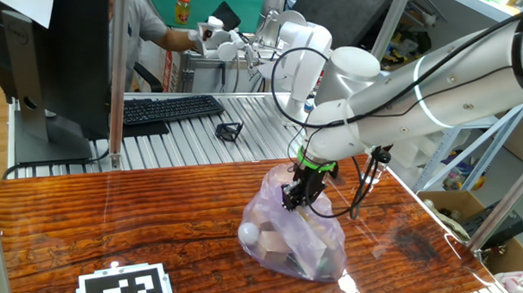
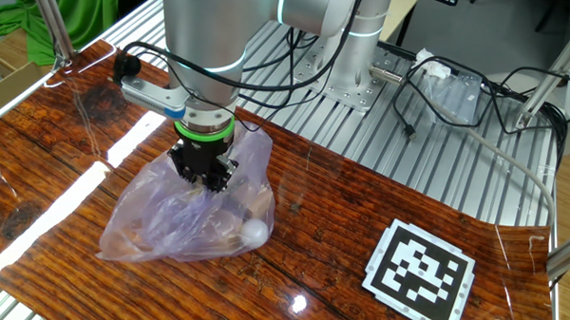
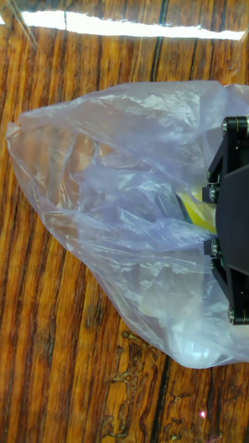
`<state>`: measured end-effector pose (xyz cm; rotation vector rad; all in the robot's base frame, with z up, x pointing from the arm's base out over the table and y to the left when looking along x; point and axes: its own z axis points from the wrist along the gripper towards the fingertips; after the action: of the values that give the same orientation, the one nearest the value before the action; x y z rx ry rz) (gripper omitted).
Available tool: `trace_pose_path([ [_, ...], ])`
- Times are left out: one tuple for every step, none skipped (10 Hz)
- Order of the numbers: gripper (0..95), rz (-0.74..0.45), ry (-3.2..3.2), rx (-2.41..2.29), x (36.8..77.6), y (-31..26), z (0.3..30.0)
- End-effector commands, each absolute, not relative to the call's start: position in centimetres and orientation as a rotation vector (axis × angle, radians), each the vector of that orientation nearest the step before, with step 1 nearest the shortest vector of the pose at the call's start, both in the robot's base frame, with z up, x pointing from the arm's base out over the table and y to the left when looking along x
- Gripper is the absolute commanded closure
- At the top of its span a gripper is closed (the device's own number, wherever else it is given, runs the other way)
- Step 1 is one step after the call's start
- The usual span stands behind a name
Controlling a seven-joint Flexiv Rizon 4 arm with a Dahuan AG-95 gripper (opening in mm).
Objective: Pick up a bag of things
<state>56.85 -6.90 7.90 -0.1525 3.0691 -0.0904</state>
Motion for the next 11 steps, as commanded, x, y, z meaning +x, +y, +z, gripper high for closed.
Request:
trace_pose_path([
  [95.0,-0.086,3.088,-0.156,56.9,-6.8,8.4],
  [95.0,-0.088,3.088,-0.156,56.9,-6.8,8.8],
  [95.0,-0.087,3.089,-0.156,56.9,-6.8,9.2],
  [95.0,-0.088,3.089,-0.158,56.9,-6.8,9.5],
  [95.0,-0.090,3.090,-0.164,57.0,-6.7,9.8],
  [95.0,-0.090,3.092,-0.163,57.0,-6.7,10.2],
  [95.0,-0.091,3.093,-0.162,57.0,-6.7,10.6],
  [95.0,-0.093,3.095,-0.163,57.0,-6.6,11.0],
  [95.0,-0.098,3.097,-0.163,57.1,-6.4,11.3],
  [95.0,-0.102,3.096,-0.162,57.1,-6.4,11.5],
  [95.0,-0.113,3.097,-0.163,57.1,-6.4,12.0],
])
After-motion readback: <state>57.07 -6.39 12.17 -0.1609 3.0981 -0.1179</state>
